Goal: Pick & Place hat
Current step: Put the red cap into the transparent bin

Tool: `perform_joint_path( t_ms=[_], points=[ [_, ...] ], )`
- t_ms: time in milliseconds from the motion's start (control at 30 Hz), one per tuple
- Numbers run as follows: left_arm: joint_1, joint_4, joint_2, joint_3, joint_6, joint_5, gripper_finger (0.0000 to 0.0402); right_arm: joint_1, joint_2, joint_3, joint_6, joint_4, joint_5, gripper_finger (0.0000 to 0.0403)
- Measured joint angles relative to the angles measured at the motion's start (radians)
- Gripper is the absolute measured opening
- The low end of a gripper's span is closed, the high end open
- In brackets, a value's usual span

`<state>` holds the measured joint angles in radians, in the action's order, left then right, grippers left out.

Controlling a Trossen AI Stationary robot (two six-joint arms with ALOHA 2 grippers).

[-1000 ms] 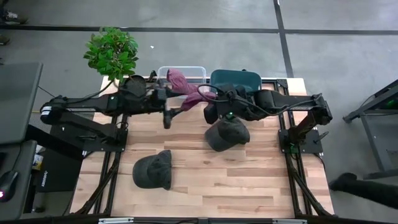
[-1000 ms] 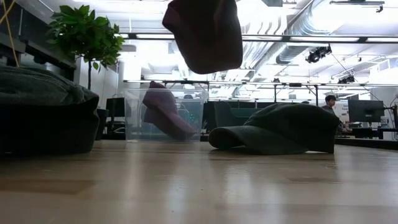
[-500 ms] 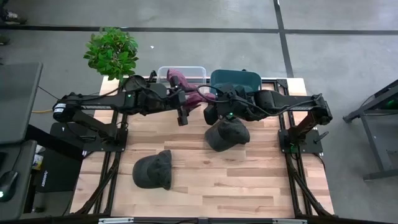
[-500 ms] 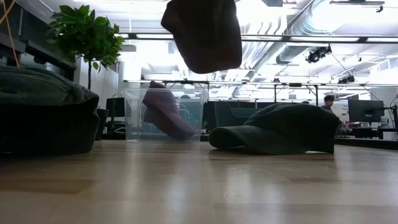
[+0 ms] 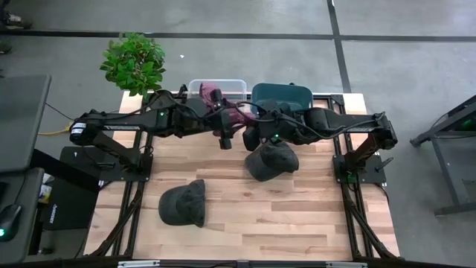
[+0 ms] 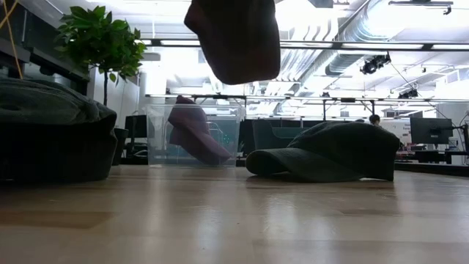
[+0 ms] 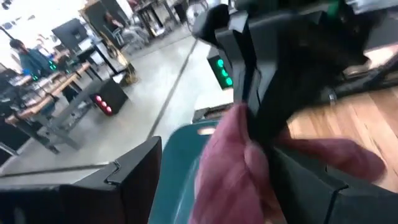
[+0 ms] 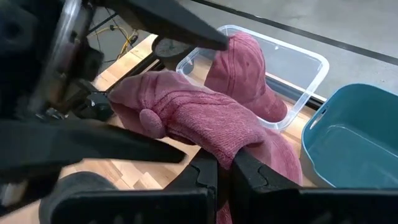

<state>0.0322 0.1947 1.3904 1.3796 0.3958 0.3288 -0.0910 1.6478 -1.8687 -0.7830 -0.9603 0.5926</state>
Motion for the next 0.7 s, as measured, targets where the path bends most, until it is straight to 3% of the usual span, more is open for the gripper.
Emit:
perform_joint_path(
  t_ms=[133, 233, 367, 533, 700],
  points=[
    [-0.002, 0.023, 0.006, -0.006, 0.01, 0.021, 0.0253, 0.0, 0.0, 0.0, 0.0, 0.002, 0.0, 0.0005],
    [-0.002, 0.016, 0.001, -0.005, 0.022, 0.056, 0.0218, 0.0, 0.0, 0.0, 0.0, 0.004, 0.0, 0.0005],
    [-0.002, 0.018, 0.003, -0.005, 0.022, 0.128, 0.0144, 0.0, 0.0, 0.0, 0.0, 0.008, -0.001, 0.0005],
    [-0.002, 0.018, 0.003, -0.005, 0.019, 0.13, 0.0025, 0.0, 0.0, 0.0, 0.006, 0.012, -0.001, 0.0005],
    [-0.002, 0.017, 0.003, -0.005, -0.036, 0.133, 0.0006, 0.0, 0.0, 0.0, 0.016, 0.016, -0.001, 0.0018]
  ],
)
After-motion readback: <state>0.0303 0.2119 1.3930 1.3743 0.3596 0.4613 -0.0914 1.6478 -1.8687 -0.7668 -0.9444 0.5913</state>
